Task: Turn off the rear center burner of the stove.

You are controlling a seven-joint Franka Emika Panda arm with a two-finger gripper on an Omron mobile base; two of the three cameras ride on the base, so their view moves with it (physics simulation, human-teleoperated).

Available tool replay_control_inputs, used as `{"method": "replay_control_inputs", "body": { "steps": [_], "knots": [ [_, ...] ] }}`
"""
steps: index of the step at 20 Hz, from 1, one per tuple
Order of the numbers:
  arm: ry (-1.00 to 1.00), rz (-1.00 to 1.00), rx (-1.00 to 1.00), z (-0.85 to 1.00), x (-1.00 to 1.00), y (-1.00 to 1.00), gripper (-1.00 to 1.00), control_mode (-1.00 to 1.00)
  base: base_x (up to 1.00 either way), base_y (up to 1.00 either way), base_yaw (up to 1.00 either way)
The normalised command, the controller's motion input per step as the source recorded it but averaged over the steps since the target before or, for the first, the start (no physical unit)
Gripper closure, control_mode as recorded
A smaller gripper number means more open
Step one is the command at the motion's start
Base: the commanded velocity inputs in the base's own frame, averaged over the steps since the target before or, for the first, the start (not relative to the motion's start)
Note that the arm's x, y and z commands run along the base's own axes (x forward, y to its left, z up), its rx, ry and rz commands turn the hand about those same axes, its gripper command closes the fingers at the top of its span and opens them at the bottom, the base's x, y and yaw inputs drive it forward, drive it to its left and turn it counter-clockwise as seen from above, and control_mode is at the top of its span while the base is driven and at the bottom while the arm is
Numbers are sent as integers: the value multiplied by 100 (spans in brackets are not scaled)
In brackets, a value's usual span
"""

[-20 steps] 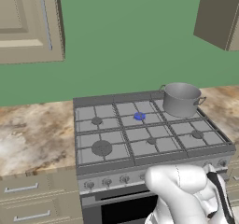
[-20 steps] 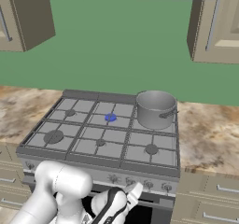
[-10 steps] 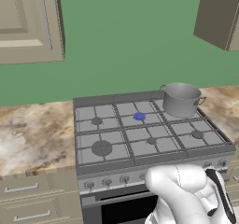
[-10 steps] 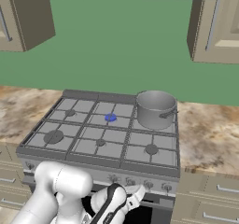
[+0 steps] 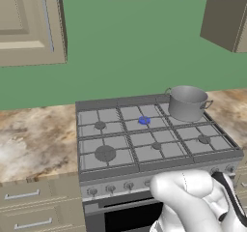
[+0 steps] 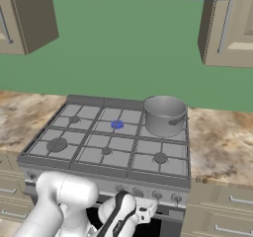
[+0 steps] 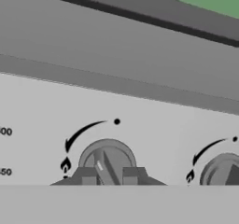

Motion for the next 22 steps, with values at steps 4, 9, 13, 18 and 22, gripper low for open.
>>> {"method": "replay_control_inputs", "body": {
  "steps": [4,9,13,18,22],
  "knots": [
    [0,-13,38,11,12,0,100,-100,0,0,0],
    [0,-14,37,10,8,0,100,-100,0,0,0],
    [0,-14,38,12,6,0,100,-100,0,0,0],
    [1,-18,41,19,11,0,100,-100,0,0,0],
    [2,-19,41,22,14,0,100,-100,0,0,0]
  ]
}}
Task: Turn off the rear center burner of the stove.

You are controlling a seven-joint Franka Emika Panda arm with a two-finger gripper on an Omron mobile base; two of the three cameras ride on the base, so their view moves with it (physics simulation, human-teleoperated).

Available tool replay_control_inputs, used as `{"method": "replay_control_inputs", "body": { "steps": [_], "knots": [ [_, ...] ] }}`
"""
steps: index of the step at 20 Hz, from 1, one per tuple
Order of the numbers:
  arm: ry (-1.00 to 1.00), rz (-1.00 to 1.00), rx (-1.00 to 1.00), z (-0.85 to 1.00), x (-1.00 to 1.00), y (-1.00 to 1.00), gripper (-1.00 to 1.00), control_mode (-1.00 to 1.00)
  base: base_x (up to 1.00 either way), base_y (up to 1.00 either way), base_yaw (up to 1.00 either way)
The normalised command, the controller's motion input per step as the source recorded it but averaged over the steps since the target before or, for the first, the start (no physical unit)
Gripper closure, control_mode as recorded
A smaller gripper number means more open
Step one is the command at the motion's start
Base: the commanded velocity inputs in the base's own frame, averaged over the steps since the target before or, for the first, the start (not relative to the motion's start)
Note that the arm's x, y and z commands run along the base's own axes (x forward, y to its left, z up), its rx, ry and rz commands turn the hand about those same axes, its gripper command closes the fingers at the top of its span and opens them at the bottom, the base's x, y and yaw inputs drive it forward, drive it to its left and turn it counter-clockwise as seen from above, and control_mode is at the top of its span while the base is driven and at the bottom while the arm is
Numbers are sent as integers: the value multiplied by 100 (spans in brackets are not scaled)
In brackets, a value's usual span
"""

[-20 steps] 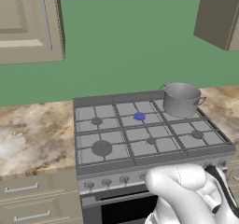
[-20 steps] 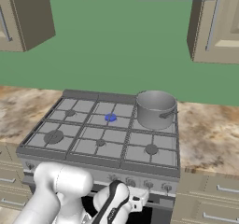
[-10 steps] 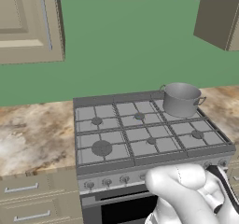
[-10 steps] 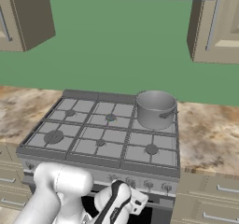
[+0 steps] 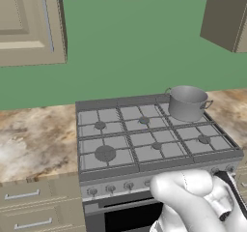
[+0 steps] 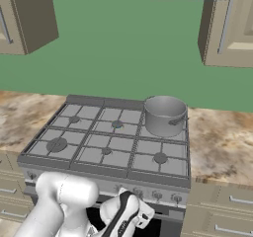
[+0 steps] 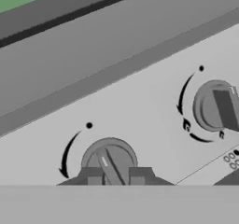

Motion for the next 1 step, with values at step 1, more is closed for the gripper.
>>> {"method": "replay_control_inputs", "body": {
  "steps": [1],
  "knots": [
    [1,-19,40,20,14,0,100,-100,0,0,0]
  ]
}}
